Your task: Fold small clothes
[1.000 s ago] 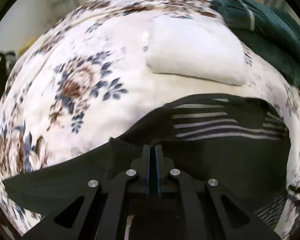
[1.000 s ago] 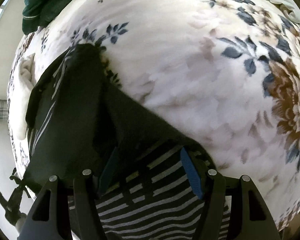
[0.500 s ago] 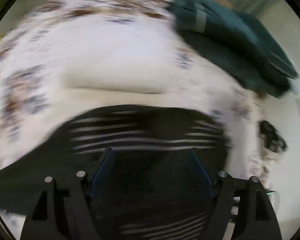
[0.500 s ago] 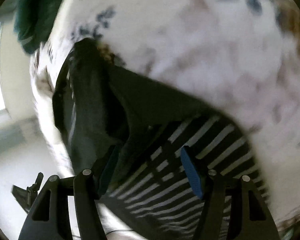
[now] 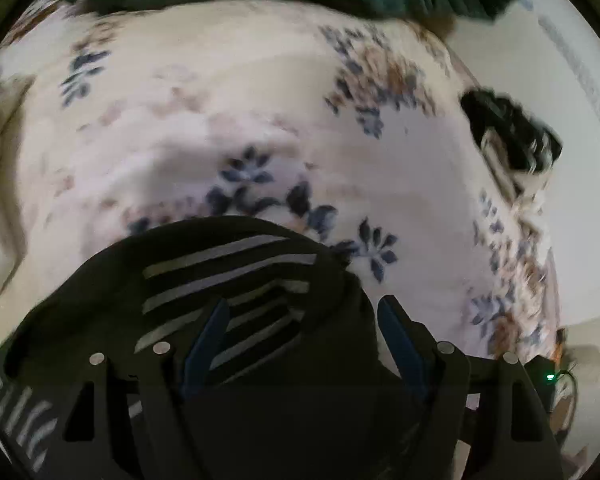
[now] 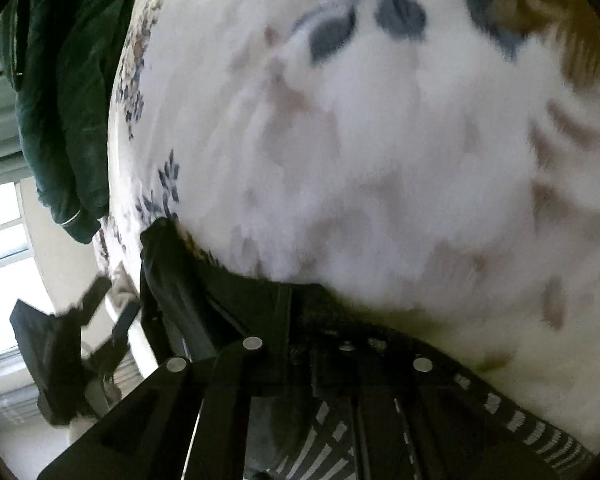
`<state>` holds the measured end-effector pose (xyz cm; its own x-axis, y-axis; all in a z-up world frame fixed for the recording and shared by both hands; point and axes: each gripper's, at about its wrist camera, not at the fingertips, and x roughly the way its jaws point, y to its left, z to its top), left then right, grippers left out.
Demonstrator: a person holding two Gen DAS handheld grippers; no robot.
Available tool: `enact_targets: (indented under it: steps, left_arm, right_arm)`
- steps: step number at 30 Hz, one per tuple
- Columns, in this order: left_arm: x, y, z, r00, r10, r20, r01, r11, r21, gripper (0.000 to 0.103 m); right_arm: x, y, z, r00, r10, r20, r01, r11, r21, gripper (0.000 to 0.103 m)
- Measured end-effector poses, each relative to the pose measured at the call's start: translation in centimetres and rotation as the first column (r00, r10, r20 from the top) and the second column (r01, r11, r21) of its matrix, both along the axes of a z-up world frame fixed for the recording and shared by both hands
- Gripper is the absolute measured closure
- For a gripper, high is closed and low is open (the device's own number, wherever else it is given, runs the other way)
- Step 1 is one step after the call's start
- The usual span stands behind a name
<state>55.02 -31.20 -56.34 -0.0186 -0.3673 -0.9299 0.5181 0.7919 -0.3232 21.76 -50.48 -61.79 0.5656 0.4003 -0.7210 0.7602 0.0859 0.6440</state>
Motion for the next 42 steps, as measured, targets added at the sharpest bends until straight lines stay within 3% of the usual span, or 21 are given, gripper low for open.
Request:
enact_targets:
  steps: [2, 4, 5, 6, 9, 13, 17, 21, 23, 26, 28, 30, 34, 37, 41, 42]
  left_arm:
    - [0.1, -1.0, -1.1, 0.999, -0.032, -0.014, 0.032, 0.999, 0.036, 0.03]
    - [-0.3, -2.0, -1.9, 0.997, -0.072, -0.005, 0.072, 0.995, 0.067, 0.043]
    - [-0.5, -2.3, -2.0, 0.995, -0.096, -0.006, 0.096, 0.993, 0.07, 0.078]
    - [-0.9, -2.3, -1.9, 0.993, -0.116, -0.005, 0.116, 0.99, 0.078, 0.09]
    - [-1.2, -1.2, -1.1, 0.993, -0.121, 0.016, 0.12, 0.992, 0.045, 0.093]
    - [-0.2, 2.5, 0.1, 0.999, -0.028, 0.019, 0.028, 1.0, -0.012, 0.094]
    - [1.3, 6.0, -0.4, 0.991, 0.113, -0.077, -0.119, 0.99, -0.079, 0.094]
    - [0.9, 7.3, -0.6, 0.979, 0.165, -0.121, -0.179, 0.977, -0.116, 0.094]
    - [0.7, 8.3, -0.6, 0.961, 0.218, -0.171, -0.249, 0.951, -0.183, 0.094]
    - [0.5, 9.2, -0.7, 0.937, 0.248, -0.244, -0.308, 0.919, -0.248, 0.088]
    - [0.6, 9.5, -0.7, 0.926, 0.281, -0.251, -0.342, 0.905, -0.252, 0.077]
    - [1.1, 9.5, -0.6, 0.921, 0.296, -0.254, -0.359, 0.897, -0.257, 0.053]
    - [2.6, 7.7, -0.9, 0.927, 0.286, -0.243, -0.341, 0.912, -0.227, 0.047]
    - [3.8, 5.4, -2.2, 0.933, 0.222, -0.284, -0.279, 0.944, -0.178, 0.047]
    - [3.0, 3.0, -2.5, 0.951, 0.114, -0.288, -0.149, 0.984, -0.102, 0.05]
    - [2.7, 2.7, -2.1, 0.961, 0.092, -0.261, -0.119, 0.989, -0.091, 0.072]
  right_arm:
    - [-0.3, -0.1, -0.5, 1.0, -0.001, 0.014, 0.0, 0.999, 0.046, 0.093]
    - [-0.3, -0.3, -1.1, 1.0, -0.003, 0.023, 0.001, 0.996, 0.09, 0.091]
    - [-0.1, -0.5, -1.5, 1.0, -0.011, 0.029, 0.008, 0.993, 0.118, 0.091]
    - [-0.2, -0.6, -1.7, 0.999, -0.016, 0.028, 0.013, 0.991, 0.133, 0.091]
    - [-0.4, -0.8, -1.9, 0.999, -0.024, 0.036, 0.018, 0.989, 0.15, 0.092]
    - [-0.5, -0.6, -1.3, 0.999, -0.011, 0.036, 0.008, 0.995, 0.097, 0.097]
    - [-0.5, -0.9, -1.0, 0.999, -0.034, 0.018, 0.032, 0.996, 0.082, 0.098]
    - [-0.2, -1.3, -1.0, 0.999, -0.038, 0.005, 0.037, 0.997, 0.071, 0.098]
    - [-0.3, -1.5, -1.2, 0.999, -0.054, 0.002, 0.054, 0.995, 0.088, 0.098]
    - [-0.3, -1.4, -1.9, 0.998, -0.066, 0.014, 0.063, 0.987, 0.148, 0.096]
    - [-0.2, -1.2, -2.1, 0.998, -0.056, 0.026, 0.05, 0.983, 0.175, 0.092]
    - [0.2, -1.0, -2.2, 0.997, -0.037, 0.062, 0.024, 0.979, 0.204, 0.083]
    - [0.7, -0.9, -1.9, 0.996, -0.028, 0.083, 0.011, 0.98, 0.201, 0.079]
    - [0.5, -1.1, -1.3, 0.996, -0.049, 0.069, 0.038, 0.986, 0.16, 0.091]
    - [0.2, -1.2, -1.0, 0.997, -0.057, 0.059, 0.048, 0.989, 0.142, 0.092]
    - [0.1, -1.2, -1.1, 0.996, -0.06, 0.058, 0.051, 0.987, 0.151, 0.092]
